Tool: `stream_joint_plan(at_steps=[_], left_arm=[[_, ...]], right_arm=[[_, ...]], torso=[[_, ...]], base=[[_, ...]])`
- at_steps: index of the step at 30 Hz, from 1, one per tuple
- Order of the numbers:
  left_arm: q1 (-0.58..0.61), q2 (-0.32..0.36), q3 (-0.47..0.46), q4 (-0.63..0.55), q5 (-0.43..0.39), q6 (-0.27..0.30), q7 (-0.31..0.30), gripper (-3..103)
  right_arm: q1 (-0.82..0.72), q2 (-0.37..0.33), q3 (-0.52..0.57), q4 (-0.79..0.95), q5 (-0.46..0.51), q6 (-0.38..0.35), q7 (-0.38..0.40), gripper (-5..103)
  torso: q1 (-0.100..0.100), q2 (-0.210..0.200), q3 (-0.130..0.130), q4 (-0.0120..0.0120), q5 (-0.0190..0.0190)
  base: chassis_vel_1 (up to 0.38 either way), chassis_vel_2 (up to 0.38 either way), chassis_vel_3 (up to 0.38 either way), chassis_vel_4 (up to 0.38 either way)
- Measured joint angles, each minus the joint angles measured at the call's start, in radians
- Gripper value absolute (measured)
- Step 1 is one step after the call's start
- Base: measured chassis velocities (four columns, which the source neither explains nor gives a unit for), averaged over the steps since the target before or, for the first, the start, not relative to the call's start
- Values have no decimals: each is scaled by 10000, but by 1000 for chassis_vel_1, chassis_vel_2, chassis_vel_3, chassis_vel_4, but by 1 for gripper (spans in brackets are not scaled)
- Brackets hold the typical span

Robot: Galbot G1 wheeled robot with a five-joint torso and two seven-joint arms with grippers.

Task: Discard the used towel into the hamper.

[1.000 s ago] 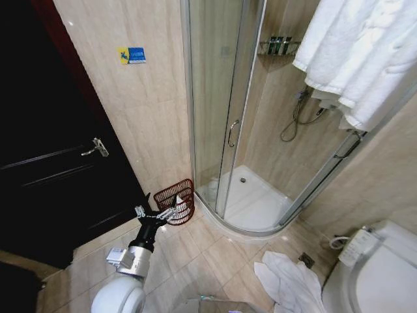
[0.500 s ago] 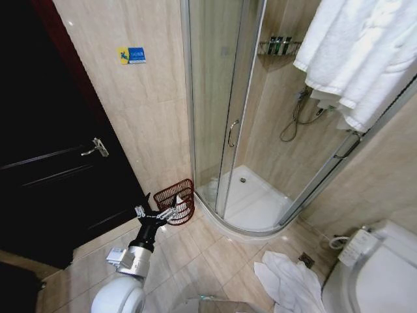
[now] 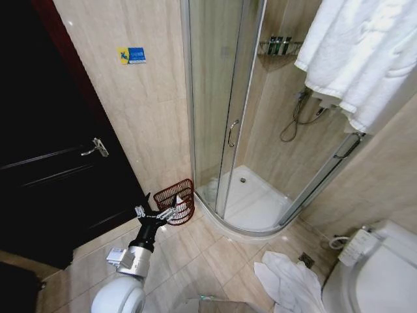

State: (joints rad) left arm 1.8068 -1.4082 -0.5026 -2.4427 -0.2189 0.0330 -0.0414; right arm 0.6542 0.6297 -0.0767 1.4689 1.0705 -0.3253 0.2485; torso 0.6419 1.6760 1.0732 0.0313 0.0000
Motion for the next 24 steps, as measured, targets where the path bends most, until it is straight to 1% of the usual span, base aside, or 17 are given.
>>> stream_joint_plan(at_steps=[1,5,6,8,9,12,13,14,16,17,18,19,20,22,24], left_arm=[[0,0,0,0,0,0,0,100],[0,-1,0,0,0,0,0,100],[0,-1,0,0,0,0,0,100],[0,-1,0,0,0,0,0,100],[0,-1,0,0,0,0,0,100],[0,1,0,0,0,0,0,100],[0,-1,0,0,0,0,0,100],[0,-1,0,0,0,0,0,100],[0,0,0,0,0,0,0,100],[0,-1,-1,0,0,0,0,100],[0,-1,-1,0,0,0,0,100],[0,0,0,0,0,0,0,100],[0,0,0,0,0,0,0,100],[-1,0,1,0,0,0,0,100],[0,-1,0,0,0,0,0,100]], right_arm=[[0,0,0,0,0,0,0,4],[-698,-596,596,1003,383,193,10,4],[-698,-596,596,1003,383,193,10,4],[-1210,-1018,1075,1586,586,224,-11,4],[-1210,-1018,1075,1586,586,224,-11,4],[-2307,-1712,2025,2401,879,239,-47,4],[-2998,-2076,2609,2755,975,269,-92,4],[-2998,-2076,2609,2755,975,269,-92,4],[-4254,-2627,3831,3296,1013,363,-191,4],[-5108,-2977,4572,3644,1013,482,-223,4],[-5108,-2977,4572,3644,1013,482,-223,4],[-5892,-3266,5108,4006,1013,630,-214,4],[-6374,-3424,5384,4299,1013,729,-154,4],[-6663,-3508,5565,4494,1029,790,-52,4],[-7194,-3670,5998,4922,1180,895,258,4]], torso=[[0,0,0,0,0],[0,0,0,0,-3],[0,0,0,0,-3],[0,0,0,0,0],[0,0,0,0,0],[-1,0,0,-1,1],[0,0,0,1,0],[0,0,0,1,0],[1,0,0,2,3],[1,0,-1,-5,5],[1,0,-1,-5,5],[-2,1,-2,-9,5],[-3,1,-2,-10,6],[-3,1,-2,-7,2],[-3,0,-1,2,0]], base=[[0,0,0,0],[0,0,0,0],[0,0,0,0],[0,0,0,0],[0,0,0,0],[0,0,0,0],[0,0,0,0],[0,0,0,0],[0,0,0,0],[0,0,0,0],[0,0,0,0],[0,0,0,0],[0,0,0,0],[0,0,0,0],[0,0,0,0]])
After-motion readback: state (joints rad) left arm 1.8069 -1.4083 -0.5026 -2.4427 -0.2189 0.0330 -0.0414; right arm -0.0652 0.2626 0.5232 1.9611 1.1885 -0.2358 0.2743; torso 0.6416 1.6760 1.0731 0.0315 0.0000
